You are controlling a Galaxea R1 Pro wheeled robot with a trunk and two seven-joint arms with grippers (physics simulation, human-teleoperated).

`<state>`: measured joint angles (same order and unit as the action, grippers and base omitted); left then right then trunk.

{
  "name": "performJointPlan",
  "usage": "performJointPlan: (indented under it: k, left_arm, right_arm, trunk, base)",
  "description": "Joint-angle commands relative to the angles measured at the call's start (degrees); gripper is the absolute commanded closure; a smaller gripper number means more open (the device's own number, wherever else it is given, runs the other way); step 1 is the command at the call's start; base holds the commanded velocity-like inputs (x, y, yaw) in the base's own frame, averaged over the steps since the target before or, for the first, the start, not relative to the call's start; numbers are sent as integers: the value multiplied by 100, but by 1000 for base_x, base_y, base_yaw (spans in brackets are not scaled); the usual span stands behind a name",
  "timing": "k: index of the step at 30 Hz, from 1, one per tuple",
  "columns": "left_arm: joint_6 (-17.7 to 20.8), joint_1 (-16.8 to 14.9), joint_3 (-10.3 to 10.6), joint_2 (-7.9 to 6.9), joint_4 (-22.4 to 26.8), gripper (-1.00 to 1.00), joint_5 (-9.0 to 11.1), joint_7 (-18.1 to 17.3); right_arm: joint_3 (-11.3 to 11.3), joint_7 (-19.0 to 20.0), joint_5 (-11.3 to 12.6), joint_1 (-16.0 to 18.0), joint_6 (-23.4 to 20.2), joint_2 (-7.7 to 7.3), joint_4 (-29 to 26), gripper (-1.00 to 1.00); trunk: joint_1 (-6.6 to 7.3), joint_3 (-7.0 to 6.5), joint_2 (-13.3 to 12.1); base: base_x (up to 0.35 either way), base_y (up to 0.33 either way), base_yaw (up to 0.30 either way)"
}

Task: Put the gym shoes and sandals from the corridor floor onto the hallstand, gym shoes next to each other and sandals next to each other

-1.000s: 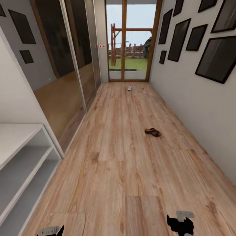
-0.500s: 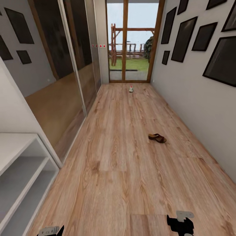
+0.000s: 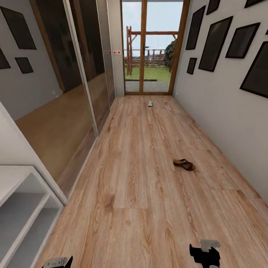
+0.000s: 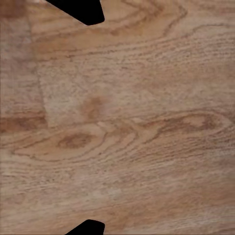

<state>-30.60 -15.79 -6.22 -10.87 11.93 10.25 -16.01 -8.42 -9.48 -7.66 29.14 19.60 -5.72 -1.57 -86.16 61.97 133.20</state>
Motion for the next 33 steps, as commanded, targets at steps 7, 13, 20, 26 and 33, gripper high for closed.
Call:
performJointPlan:
  k: [7,13,20,26,33]
  left_arm:
    - [1,-4,-21,3,-7,-100,49,-60]
    - [1,-4,-20,5,-7,-100,48,-60]
    - [1,-4,-20,6,-7,-100,47,-61]
    - [1,-4,-20,6,-7,-100,47,-61]
    - [1,-4,-20,6,-7,-100,47,-60]
  right_arm:
    - [-45,-19,-61,4,18,0,7,-100]
    - [-45,-19,-61,4,19,0,7,-100]
    - [-45,-19,-68,4,18,-5,7,-100]
    - [-45,-19,-69,4,17,-8,7,-100]
    - [-45,-17,-69,4,17,-8,7,-100]
  trunk:
    - [-3,5,2]
    - [-3,5,2]
    - [-3,5,2]
    - [-3,5,2]
    - [-3,5,2]
  base:
    - [339,56,0]
    - [339,13,0]
    - [339,1,0]
    - [339,0,0]
    - [339,0,0]
